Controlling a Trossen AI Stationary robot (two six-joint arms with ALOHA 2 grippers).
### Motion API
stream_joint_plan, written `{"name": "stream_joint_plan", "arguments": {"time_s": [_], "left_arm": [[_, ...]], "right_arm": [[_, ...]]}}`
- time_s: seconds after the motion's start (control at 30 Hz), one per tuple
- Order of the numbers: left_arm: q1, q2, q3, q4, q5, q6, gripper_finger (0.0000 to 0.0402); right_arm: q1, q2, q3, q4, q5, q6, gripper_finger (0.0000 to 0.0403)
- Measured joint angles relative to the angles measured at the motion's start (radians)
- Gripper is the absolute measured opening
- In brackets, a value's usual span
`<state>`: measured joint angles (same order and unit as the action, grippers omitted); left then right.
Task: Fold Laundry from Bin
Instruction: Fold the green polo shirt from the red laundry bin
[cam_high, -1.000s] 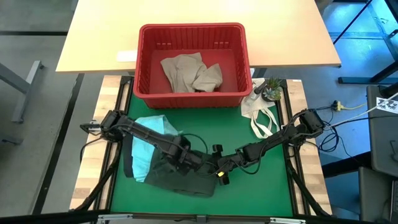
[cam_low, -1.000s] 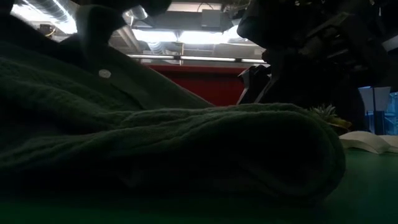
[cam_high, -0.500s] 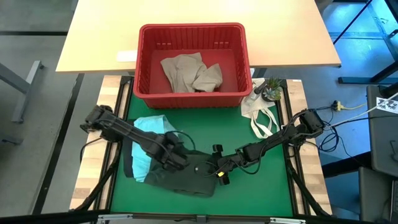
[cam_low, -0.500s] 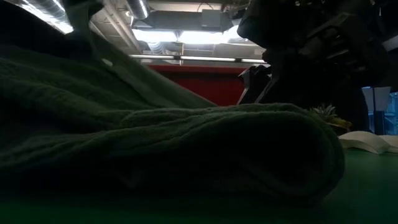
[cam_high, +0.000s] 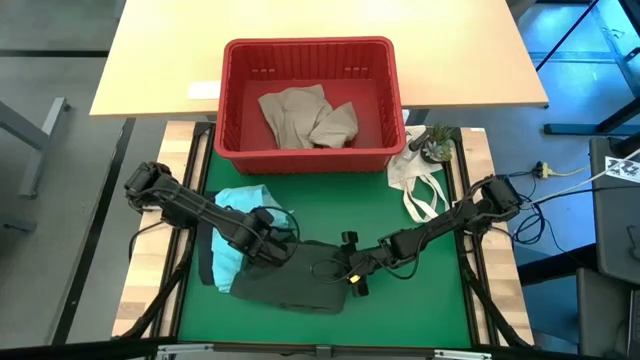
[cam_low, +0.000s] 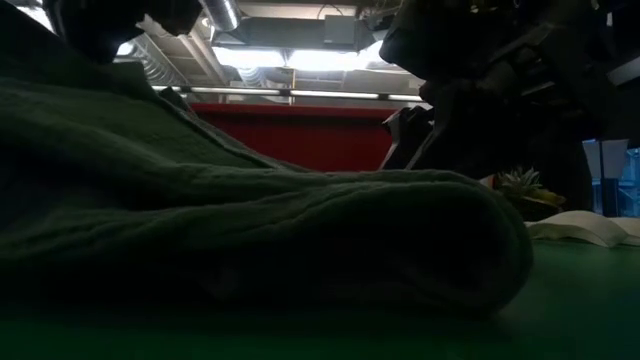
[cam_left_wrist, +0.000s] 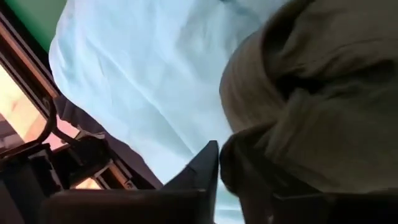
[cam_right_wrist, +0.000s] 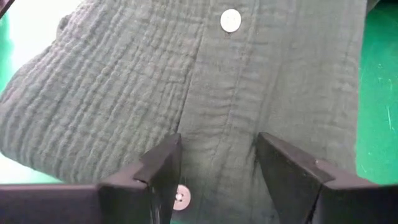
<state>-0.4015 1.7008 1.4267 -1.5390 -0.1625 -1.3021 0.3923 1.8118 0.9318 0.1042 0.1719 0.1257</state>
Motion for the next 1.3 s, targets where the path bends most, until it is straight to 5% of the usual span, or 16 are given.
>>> {"name": "stream_joint_plan", "arguments": {"time_s": [0.43, 0.67, 0.87, 1.3], "left_arm": [[0.035, -0.048, 0.014, -0.032, 0.039, 0.054, 0.0155], [0.013, -0.163, 0.060, -0.015, -0.128, -0.120, 0.0161], [-0.048, -0.180, 0.061, 0.183, -0.268, -0.139, 0.0161], [-0.193, -0.025, 0.012, 0.391, -0.278, -0.101, 0.0141]], "right_arm": [[0.000, 0.000, 0.000, 0.000, 0.000, 0.000, 0.0209], [0.000, 0.000, 0.000, 0.000, 0.000, 0.000, 0.0209], [0.000, 0.000, 0.000, 0.000, 0.000, 0.000, 0.0209], [0.000, 0.000, 0.000, 0.001, 0.000, 0.000, 0.0209]]}}
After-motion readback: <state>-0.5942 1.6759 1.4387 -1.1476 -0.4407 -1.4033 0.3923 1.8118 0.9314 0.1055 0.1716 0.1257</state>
